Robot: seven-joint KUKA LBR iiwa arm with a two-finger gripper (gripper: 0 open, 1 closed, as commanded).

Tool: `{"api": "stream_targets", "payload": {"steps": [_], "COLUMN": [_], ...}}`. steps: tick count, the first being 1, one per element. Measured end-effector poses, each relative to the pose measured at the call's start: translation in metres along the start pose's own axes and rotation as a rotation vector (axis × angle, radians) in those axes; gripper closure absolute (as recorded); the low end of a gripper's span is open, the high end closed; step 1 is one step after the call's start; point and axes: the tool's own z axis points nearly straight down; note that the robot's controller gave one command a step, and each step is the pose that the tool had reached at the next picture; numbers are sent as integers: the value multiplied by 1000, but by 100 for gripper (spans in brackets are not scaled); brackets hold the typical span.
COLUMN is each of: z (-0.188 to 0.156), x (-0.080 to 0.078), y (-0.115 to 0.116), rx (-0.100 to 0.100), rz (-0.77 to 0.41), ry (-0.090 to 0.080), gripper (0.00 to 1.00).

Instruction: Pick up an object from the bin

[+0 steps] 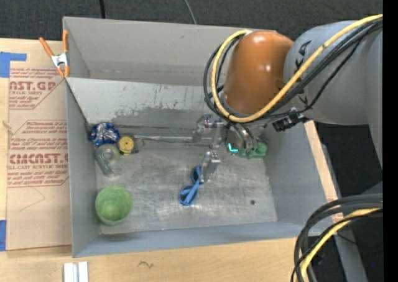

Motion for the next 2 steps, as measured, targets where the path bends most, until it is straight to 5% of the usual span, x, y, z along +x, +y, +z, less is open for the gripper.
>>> {"api": "stream_targets", "payload": {"steps": [1,2], "z": [105,104], "x": [18,19], "y": [-27,-28], "rx": [1,2], "rz": [-413,-412], "ry": [-10,1], "gripper": [0,100]}}
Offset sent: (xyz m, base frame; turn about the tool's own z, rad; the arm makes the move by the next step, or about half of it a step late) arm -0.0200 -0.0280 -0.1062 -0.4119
